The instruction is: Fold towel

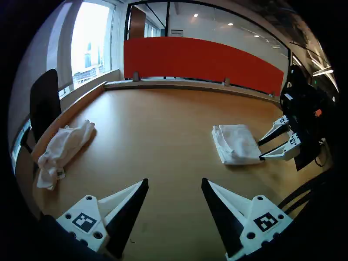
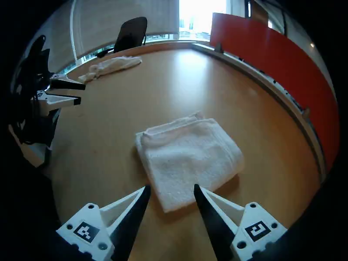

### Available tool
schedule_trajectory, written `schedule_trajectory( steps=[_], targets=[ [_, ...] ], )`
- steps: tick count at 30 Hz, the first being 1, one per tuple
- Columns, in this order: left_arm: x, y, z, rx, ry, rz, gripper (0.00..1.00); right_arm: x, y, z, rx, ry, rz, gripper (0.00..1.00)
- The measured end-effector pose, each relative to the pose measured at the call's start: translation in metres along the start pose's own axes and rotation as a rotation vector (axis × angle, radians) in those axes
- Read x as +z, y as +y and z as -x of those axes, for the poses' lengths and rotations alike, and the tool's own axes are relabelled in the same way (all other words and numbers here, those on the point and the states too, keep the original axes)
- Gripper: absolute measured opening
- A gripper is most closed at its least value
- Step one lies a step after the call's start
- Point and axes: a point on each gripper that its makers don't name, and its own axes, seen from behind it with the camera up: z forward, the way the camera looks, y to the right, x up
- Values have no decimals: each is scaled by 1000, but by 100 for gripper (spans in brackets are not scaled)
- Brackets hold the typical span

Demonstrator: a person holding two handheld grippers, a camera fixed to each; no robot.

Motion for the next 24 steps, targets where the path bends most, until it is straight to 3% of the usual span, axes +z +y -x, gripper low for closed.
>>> schedule_trajectory(
  steps=[15, 24],
  targets=[
    [0, 1, 2, 0, -2, 3, 90, 2, -10, 36, 34, -53, 0, 74],
    [-1, 1, 1, -4, 1, 1, 90, 5, -8, 41, 75, -65, 13, 49]
  ],
)
